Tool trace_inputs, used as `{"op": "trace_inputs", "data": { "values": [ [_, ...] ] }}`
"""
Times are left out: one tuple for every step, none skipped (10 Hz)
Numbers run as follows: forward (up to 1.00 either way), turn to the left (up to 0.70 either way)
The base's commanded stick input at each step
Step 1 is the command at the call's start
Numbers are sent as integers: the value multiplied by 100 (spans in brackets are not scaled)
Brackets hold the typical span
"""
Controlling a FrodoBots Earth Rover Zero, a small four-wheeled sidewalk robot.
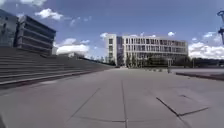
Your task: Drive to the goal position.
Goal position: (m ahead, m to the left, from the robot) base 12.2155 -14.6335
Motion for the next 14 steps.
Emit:
{"op": "trace_inputs", "data": {
  "values": [
    [70,0],
    [70,0],
    [70,0],
    [70,0],
    [70,0],
    [70,0],
    [70,0],
    [70,0],
    [70,0],
    [70,0],
    [70,-5],
    [70,-25],
    [70,-34],
    [70,-35]
  ]
}}
